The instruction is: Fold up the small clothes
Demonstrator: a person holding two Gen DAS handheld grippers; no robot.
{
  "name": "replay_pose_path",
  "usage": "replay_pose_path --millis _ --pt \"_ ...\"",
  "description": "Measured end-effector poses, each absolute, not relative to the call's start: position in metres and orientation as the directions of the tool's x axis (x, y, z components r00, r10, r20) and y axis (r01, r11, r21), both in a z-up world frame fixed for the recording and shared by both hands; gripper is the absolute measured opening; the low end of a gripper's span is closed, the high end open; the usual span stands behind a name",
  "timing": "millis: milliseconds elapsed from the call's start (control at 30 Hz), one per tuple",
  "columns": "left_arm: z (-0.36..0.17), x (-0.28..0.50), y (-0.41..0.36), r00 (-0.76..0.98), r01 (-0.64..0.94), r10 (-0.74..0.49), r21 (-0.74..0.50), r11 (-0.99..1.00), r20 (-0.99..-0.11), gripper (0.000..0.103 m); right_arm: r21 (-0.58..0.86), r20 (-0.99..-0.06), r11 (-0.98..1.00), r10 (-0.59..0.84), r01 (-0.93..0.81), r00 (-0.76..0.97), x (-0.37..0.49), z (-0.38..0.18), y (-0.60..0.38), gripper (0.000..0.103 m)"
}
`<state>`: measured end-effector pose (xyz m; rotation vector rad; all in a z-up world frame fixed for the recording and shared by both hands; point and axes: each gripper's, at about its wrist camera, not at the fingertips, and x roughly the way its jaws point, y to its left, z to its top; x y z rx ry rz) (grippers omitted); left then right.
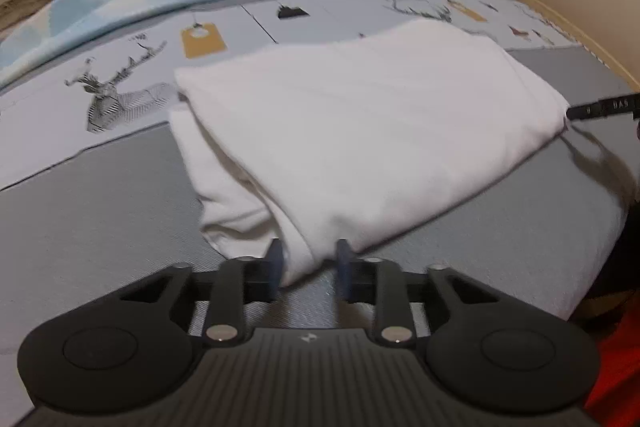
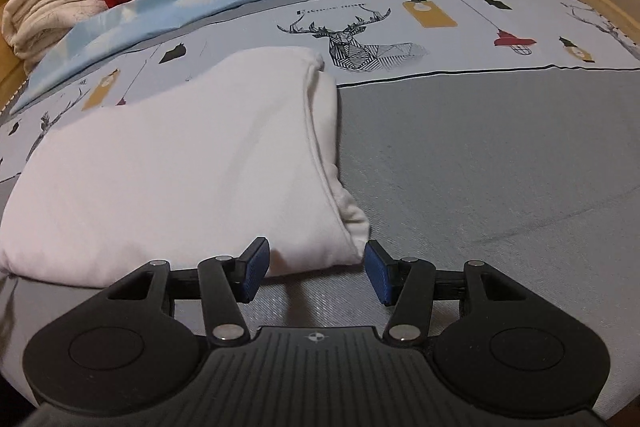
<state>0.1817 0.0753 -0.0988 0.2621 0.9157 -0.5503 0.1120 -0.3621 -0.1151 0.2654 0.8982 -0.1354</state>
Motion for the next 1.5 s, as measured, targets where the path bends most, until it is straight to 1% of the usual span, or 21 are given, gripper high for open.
replay_pose_path --millis 100,233,300,333,367,400,433,567,600,700,800,867,967,1067,1133,1200,1233,1267,1333,1433,1500 --pt "-0.103 0.175 0.069 0.494 0.585 -0.326 0.031 0.810 -0.806 0.025 0.174 -0.776 0.963 0.006 0.206 0.631 0.106 -0.114 -0.364 0.058" --pt "-0.110 0.182 0.069 0.480 0.578 -0.319 0.021 0.816 -0.817 0.025 0.136 -0.767 0.978 0.002 0.158 0.642 0.109 -0.115 -0.358 0.058" --pt "-0.111 0.182 0.067 0.487 0.583 -0.320 0.030 0.812 -0.813 0.025 0.121 -0.763 0.982 0.000 0.143 0.646 0.116 -0.117 -0.355 0.053" --pt "-0.112 0.182 0.065 0.492 0.591 -0.319 0.042 0.805 -0.810 0.025 0.113 -0.764 0.984 -0.001 0.135 0.645 0.120 -0.119 -0.354 0.047" --pt "-0.113 0.180 0.065 0.500 0.599 -0.316 0.058 0.799 -0.806 0.022 0.093 -0.770 0.986 -0.015 0.136 0.638 0.124 -0.121 -0.352 0.020" --pt "-0.113 0.178 0.064 0.515 0.603 -0.311 0.080 0.794 -0.799 0.010 0.073 -0.783 0.988 -0.028 0.136 0.622 0.127 -0.124 -0.351 0.004" --pt "-0.112 0.177 0.066 0.521 0.605 -0.310 0.088 0.792 -0.795 0.011 0.062 -0.796 0.988 -0.037 0.141 0.605 0.129 -0.128 -0.352 0.004" --pt "-0.103 0.171 0.081 0.520 0.593 -0.349 0.035 0.805 -0.780 0.006 0.062 -0.807 0.985 -0.046 0.162 0.589 0.128 -0.132 -0.356 0.004" --pt "-0.101 0.169 0.084 0.522 0.593 -0.349 0.037 0.804 -0.779 0.000 0.063 -0.809 0.984 -0.047 0.167 0.585 0.128 -0.133 -0.357 0.004" --pt "-0.106 0.166 0.105 0.528 0.558 -0.275 0.085 0.825 -0.804 0.000 0.047 -0.814 0.984 -0.064 0.175 0.578 0.128 -0.135 -0.357 0.003" --pt "-0.113 0.173 0.130 0.528 0.491 -0.208 0.096 0.866 -0.823 0.000 0.012 -0.819 0.983 -0.096 0.183 0.566 0.129 -0.138 -0.356 0.003" --pt "-0.107 0.170 0.137 0.533 0.501 -0.277 0.035 0.865 -0.800 0.000 0.013 -0.819 0.983 -0.095 0.184 0.566 0.129 -0.137 -0.356 0.003" --pt "-0.095 0.160 0.125 0.573 0.568 -0.356 0.044 0.822 -0.738 0.003 0.012 -0.819 0.983 -0.096 0.184 0.566 0.130 -0.136 -0.353 0.003" --pt "-0.101 0.160 0.103 0.540 0.622 -0.364 0.069 0.780 -0.759 0.004 0.026 -0.819 0.979 -0.097 0.205 0.565 0.130 -0.135 -0.354 0.004" --pt "-0.108 0.163 0.090 0.519 0.644 -0.353 0.084 0.760 -0.779 0.004 0.040 -0.815 0.976 -0.091 0.212 0.572 0.129 -0.132 -0.355 0.010" --pt "-0.115 0.166 0.082 0.506 0.658 -0.339 0.101 0.746 -0.793 0.004 0.058 -0.810 0.977 -0.076 0.208 0.582 0.127 -0.130 -0.355 0.025" --pt "-0.118 0.167 0.079 0.504 0.660 -0.329 0.111 0.743 -0.799 0.005 0.065 -0.806 0.977 -0.068 0.202 0.589 0.126 -0.129 -0.355 0.029" --pt "-0.121 0.169 0.078 0.500 0.662 -0.325 0.112 0.741 -0.803 0.007 0.066 -0.802 0.978 -0.065 0.197 0.594 0.126 -0.128 -0.354 0.031" --pt "-0.125 0.171 0.077 0.500 0.659 -0.319 0.115 0.743 -0.805 0.008 0.066 -0.798 0.980 -0.061 0.187 0.600 0.126 -0.127 -0.352 0.032" --pt "-0.127 0.174 0.077 0.498 0.650 -0.313 0.109 0.752 -0.809 0.014 0.065 -0.795 0.981 -0.060 0.184 0.604 0.128 -0.127 -0.350 0.035" --pt "-0.127 0.176 0.077 0.498 0.650 -0.315 0.107 0.753 -0.808 0.024 0.067 -0.789 0.981 -0.058 0.180 0.612 0.128 -0.125 -0.348 0.043"
